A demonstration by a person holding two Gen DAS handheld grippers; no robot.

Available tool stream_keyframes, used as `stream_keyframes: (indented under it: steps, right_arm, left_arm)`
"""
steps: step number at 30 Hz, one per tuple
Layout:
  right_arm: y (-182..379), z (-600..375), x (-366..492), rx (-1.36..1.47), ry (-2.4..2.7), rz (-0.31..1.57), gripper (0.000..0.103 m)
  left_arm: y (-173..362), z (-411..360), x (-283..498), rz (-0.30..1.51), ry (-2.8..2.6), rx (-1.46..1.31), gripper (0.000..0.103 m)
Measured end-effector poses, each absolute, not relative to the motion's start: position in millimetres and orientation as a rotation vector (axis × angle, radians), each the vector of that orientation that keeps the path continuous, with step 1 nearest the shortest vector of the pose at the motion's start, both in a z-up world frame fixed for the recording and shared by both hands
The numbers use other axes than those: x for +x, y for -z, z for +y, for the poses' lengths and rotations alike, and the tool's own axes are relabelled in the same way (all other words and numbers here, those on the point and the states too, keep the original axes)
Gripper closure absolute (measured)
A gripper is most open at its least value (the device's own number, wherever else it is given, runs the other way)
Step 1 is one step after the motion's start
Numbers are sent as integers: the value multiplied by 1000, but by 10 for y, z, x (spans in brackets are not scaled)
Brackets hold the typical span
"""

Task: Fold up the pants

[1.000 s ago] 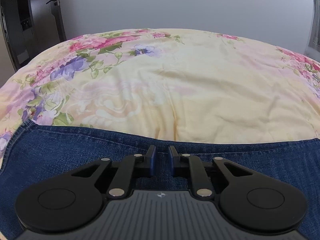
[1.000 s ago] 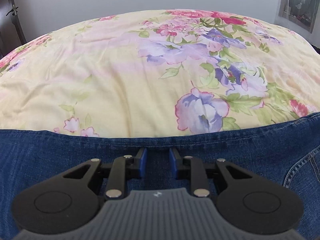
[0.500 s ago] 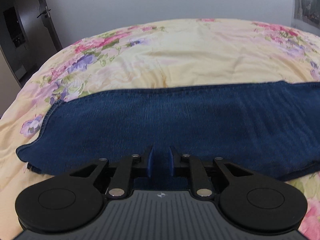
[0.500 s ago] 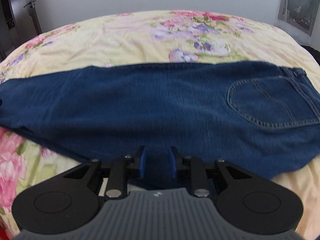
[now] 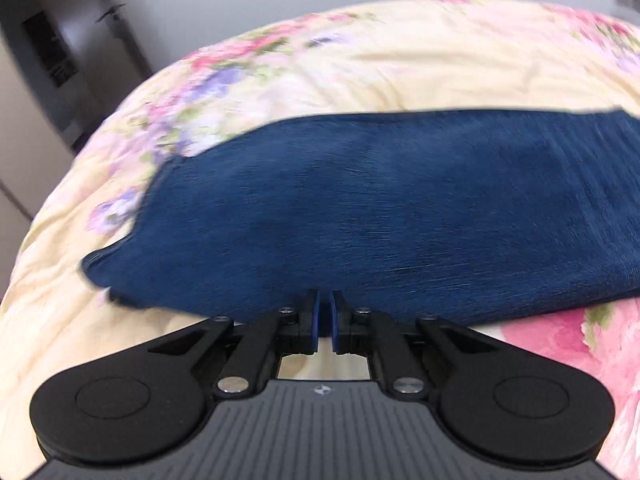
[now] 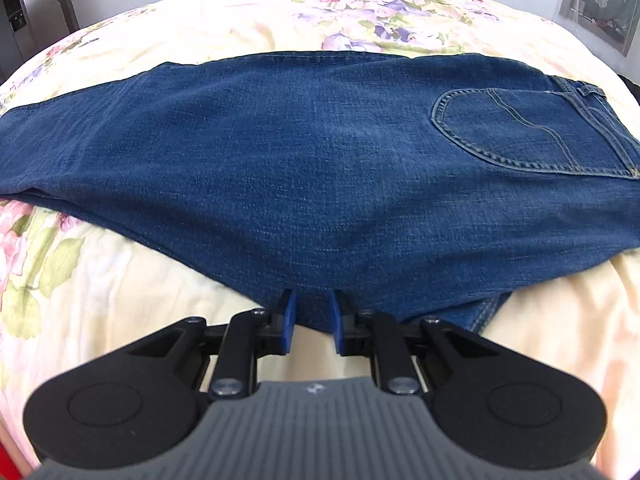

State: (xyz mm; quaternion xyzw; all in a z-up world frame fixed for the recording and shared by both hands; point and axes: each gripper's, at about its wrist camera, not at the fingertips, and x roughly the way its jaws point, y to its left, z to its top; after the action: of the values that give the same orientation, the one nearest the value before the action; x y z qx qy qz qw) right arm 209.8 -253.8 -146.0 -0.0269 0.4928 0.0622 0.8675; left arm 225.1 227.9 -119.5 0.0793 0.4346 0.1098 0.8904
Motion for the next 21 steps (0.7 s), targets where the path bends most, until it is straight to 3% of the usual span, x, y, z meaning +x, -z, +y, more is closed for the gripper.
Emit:
stream_keyframes:
  steps: [2,5,7,9,17,21]
  right_arm:
    - [1368,-2515,2063,-74,-140,1024,92]
    - [1204,-2535,2010,-58,-160,981,90]
    - [1100,-2526,1988,-34,-168,945,89]
    - [1026,-2478,2027,-29,-173,921,88]
    - [972,-2144,2335,-62,-211,886,87]
    - [997,-1932,2550,-64,-255,896,96]
  left_arm:
    - [1076,2430,2117,864,-254,80,88]
    - [900,2760,1903,776,-323,-99,63]
    - [836,3020,1787,724,-377,-250,56]
    - [843,3317,1702,686,-426,-437,42]
    - [1315,4013,1604,597,-467,-922,37]
    - [1441,4086,1826,645,-493,-869,34]
